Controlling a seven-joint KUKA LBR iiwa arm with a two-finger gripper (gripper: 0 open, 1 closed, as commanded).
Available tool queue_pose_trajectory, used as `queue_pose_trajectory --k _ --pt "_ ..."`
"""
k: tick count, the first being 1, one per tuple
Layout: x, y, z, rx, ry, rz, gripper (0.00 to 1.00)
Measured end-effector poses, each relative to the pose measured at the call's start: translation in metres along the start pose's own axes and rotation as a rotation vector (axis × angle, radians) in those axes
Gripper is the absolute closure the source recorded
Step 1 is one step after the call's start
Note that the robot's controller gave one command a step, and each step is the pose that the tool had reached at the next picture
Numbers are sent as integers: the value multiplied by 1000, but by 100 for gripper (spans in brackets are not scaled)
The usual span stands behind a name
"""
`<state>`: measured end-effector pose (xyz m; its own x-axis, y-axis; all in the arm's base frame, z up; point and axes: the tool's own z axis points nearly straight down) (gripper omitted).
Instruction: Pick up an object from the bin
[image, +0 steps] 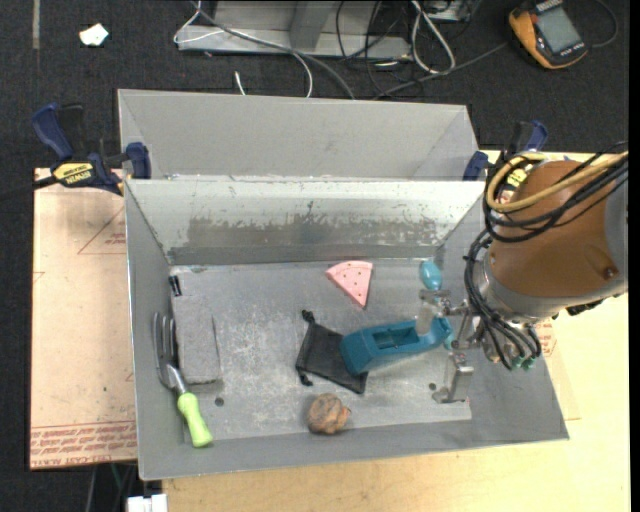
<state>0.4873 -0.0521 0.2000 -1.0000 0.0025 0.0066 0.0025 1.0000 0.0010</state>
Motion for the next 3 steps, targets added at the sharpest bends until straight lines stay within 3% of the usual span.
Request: queue_pose_trajectory --k 1,2,3 --pt "-2 0 -3 1 -7 -2 0" --pt "-7 30 47 0 -11 -2 0" --pt "-18 12 84 1 -13 47 0"
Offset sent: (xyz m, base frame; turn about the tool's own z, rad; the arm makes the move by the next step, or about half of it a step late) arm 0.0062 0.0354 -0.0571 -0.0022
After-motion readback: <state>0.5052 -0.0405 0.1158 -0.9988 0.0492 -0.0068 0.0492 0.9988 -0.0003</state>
